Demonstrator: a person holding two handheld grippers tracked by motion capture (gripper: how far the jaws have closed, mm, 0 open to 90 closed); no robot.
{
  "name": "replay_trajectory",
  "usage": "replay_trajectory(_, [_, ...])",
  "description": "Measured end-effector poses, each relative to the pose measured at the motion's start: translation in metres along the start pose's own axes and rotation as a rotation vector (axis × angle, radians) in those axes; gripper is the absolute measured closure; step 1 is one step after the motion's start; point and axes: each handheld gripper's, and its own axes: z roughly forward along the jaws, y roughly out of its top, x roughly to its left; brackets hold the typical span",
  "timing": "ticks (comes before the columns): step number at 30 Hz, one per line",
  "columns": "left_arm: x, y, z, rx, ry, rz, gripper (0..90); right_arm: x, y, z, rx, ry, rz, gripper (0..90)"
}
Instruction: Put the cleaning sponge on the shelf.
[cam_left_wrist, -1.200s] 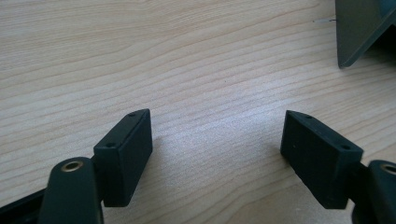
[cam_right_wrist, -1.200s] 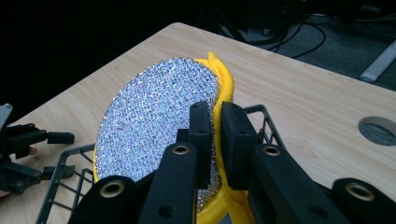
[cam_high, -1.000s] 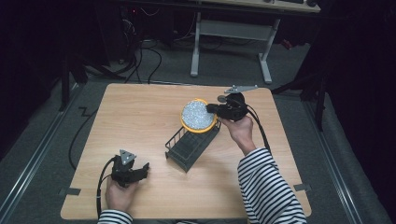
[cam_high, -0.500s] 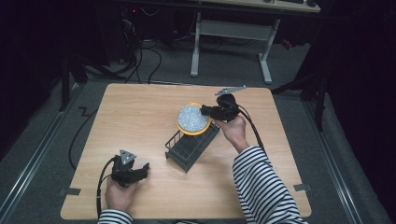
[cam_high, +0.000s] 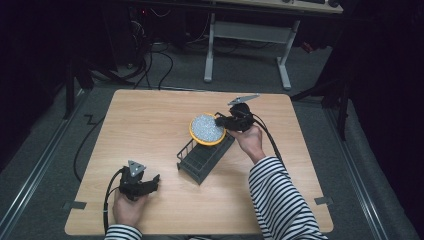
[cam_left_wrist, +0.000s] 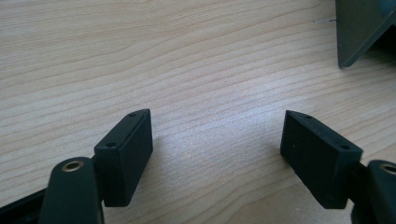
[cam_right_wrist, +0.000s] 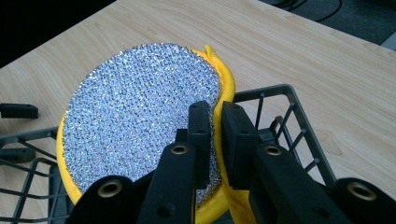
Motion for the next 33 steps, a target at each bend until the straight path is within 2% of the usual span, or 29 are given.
replay_trajectory(12, [0.000, 0.000, 0.000, 0.000, 0.000, 0.000, 25.6, -0.003, -0.005, 0.005, 0.015, -0.006, 0.007, 82.7])
replay_trajectory(27, [0.000, 0.000, 0.000, 0.000, -0.001, 0.002, 25.5, -0.005, -0.015, 0.005, 0.039, 0.012, 0.019, 82.4])
replay_trajectory(30, [0.000, 0.000, 0.000, 0.001, 0.000, 0.002, 25.5, -0.005, -0.018, 0.006, 0.047, 0.003, 0.001, 82.6])
replay_trajectory(33, [0.000, 0.000, 0.000, 0.000, -0.001, 0.001, 25.5, -0.005, -0.020, 0.005, 0.053, 0.002, 0.005, 82.5])
